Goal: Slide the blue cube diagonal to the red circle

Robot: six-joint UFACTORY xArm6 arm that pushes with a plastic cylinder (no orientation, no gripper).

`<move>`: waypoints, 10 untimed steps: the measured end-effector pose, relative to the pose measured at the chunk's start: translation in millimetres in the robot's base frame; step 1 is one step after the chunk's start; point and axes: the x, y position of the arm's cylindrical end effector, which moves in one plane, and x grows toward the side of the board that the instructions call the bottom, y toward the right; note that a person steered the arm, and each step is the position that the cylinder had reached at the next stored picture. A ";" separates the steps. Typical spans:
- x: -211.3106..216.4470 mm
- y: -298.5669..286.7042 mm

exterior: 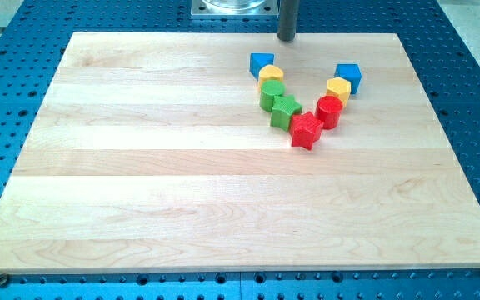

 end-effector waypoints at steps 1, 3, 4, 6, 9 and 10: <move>0.0 0.1; 36.4 82.1; 53.3 119.7; 53.3 158.9; 117.4 176.1; 119.5 176.1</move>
